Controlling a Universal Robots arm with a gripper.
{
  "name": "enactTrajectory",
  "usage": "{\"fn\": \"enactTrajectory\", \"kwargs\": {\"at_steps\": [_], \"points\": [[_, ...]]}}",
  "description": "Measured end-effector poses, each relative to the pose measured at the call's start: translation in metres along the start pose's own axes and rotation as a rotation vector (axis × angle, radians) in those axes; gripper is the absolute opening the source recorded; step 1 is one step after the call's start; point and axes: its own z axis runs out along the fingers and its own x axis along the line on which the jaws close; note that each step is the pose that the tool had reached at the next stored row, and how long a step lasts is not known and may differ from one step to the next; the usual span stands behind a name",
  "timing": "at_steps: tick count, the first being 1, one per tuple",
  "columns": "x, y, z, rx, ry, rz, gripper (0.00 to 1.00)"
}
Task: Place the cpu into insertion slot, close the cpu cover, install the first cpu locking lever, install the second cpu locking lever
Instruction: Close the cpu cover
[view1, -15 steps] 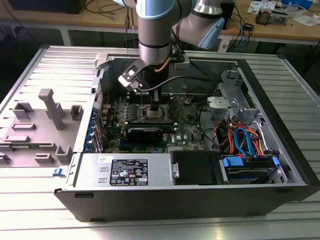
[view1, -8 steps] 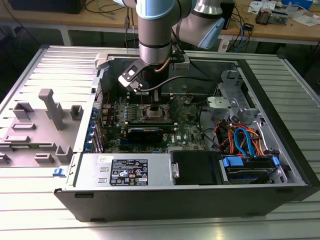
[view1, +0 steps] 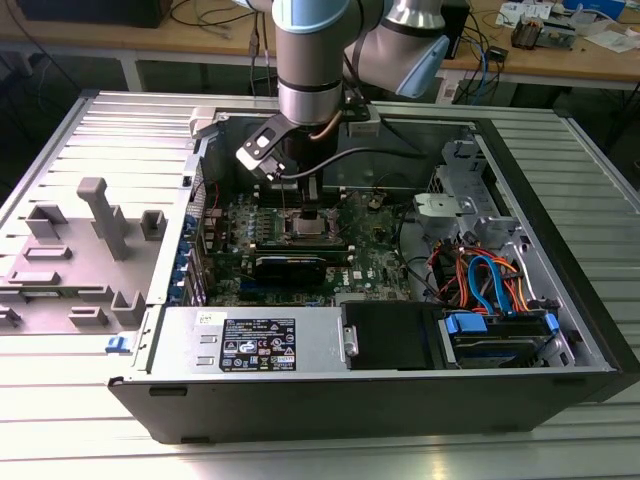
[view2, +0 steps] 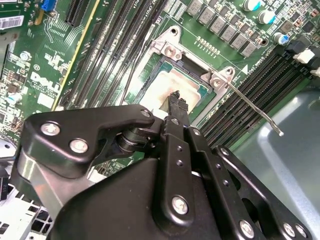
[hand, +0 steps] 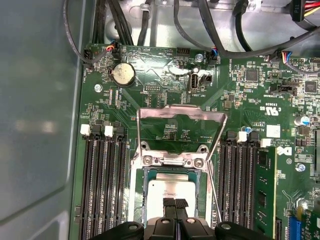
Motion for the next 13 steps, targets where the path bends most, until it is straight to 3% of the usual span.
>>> {"fn": "enactTrajectory", "kwargs": {"at_steps": [8, 13], "points": [[-0.0004, 0.0005, -0.0118, 0.0, 0.0, 0.0, 0.11], [-0.0006, 0.0007, -0.0159, 0.0, 0.0, 0.0, 0.11]]}}
